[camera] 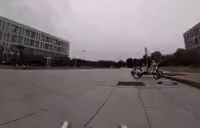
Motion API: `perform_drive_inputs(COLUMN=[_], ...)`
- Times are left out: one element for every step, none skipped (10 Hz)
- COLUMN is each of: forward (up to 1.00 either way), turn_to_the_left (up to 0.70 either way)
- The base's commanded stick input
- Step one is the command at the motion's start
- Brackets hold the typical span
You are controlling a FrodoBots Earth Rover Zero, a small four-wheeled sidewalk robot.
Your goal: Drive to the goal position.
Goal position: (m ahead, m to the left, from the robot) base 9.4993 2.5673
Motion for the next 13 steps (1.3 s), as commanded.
perform_drive_inputs(forward=[0.70, 0.70, 0.70, 0.70, 0.70, 0.70, 0.70, 0.70, 0.70, 0.70, 0.70, 0.70, 0.70], turn_to_the_left=[0.00, 0.00, 0.00, -0.01, -0.03, -0.03, -0.03, -0.03, -0.03, -0.03, -0.03, -0.03, -0.03])
